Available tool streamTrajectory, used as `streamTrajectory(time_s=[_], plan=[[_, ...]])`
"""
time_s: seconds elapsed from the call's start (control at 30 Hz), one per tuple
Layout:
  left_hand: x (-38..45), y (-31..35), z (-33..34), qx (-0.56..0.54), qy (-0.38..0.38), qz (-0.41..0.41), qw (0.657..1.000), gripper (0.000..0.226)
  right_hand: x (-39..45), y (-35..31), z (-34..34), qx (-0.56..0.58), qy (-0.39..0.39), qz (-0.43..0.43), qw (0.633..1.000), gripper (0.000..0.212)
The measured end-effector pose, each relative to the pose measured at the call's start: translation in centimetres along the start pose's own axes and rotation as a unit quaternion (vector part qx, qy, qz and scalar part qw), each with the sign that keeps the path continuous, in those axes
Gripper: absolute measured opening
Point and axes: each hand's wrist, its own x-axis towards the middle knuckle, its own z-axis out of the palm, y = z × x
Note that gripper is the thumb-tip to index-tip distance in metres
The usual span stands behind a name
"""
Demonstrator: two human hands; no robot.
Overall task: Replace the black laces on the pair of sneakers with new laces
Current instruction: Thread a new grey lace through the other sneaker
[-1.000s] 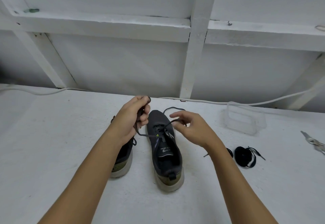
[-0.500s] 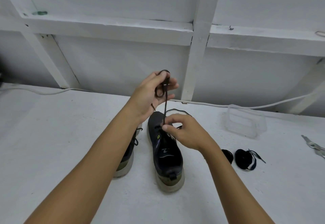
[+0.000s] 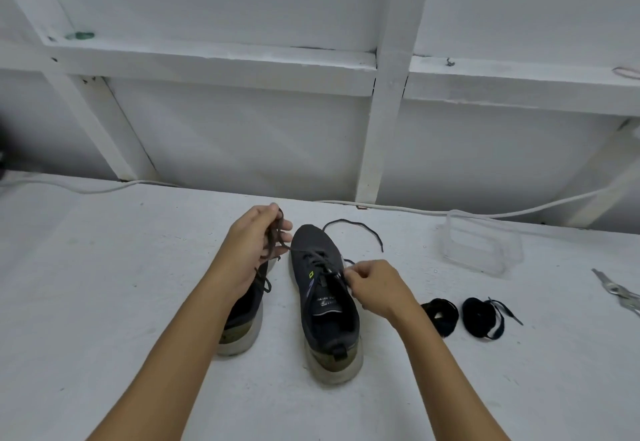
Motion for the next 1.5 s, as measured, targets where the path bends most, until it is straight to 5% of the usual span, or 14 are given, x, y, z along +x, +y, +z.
streamTrajectory(time_s=[0.13, 0.33, 0.47, 0.67, 0.77, 0.9, 1.0, 1.07, 1.27, 1.47, 1.5], plan=[[-0.3, -0.7, 0.2, 0.027, -0.011, -0.012, 1.000, 0.022, -0.3, -1.4, 0.1, 0.177, -0.029, -0.038, 0.983, 0.042], [0.2, -1.8, 1.2, 0.023, -0.020, -0.036, 0.999, 0.019, -1.1, -1.3, -0.9, 0.121, -0.119, -0.123, 0.978, 0.031], [1.1, -1.8, 2.0, -0.063, -0.059, -0.053, 0.995, 0.016, -1.5, -1.2, -0.1, 0.072, -0.066, -0.144, 0.985, 0.010], [2.6, -1.3, 2.7, -0.059, -0.077, -0.036, 0.995, 0.017, -2.5, -2.2, 0.2, -0.022, -0.080, -0.177, 0.981, 0.022], [2.7, -0.9, 2.9, 0.035, -0.058, -0.016, 0.998, 0.021, -2.3, -2.6, 0.9, 0.092, 0.003, -0.179, 0.979, 0.015], [2.6, -1.5, 1.6, 0.336, -0.005, 0.045, 0.941, 0.031, -1.6, -1.9, 0.0, 0.372, 0.023, -0.047, 0.927, 0.026], [2.3, -2.8, 0.9, 0.409, -0.044, 0.102, 0.906, 0.020, -1.2, -0.9, -0.6, 0.574, -0.014, 0.027, 0.818, 0.021], [2.4, -3.8, 0.9, 0.453, -0.105, 0.147, 0.873, 0.018, -0.8, -0.2, -0.5, 0.612, 0.002, 0.036, 0.790, 0.022], [2.9, -5.3, 2.2, 0.598, -0.143, 0.139, 0.776, 0.025, -0.5, 0.3, -0.1, 0.585, 0.036, 0.027, 0.810, 0.015], [3.2, -4.4, 2.3, 0.596, -0.120, 0.183, 0.773, 0.007, -0.7, -0.6, -0.1, 0.529, 0.071, 0.046, 0.845, 0.009], [3.1, -4.2, 2.3, 0.574, -0.107, 0.173, 0.793, 0.009, -0.7, -0.7, -0.1, 0.522, 0.072, 0.049, 0.848, 0.009]])
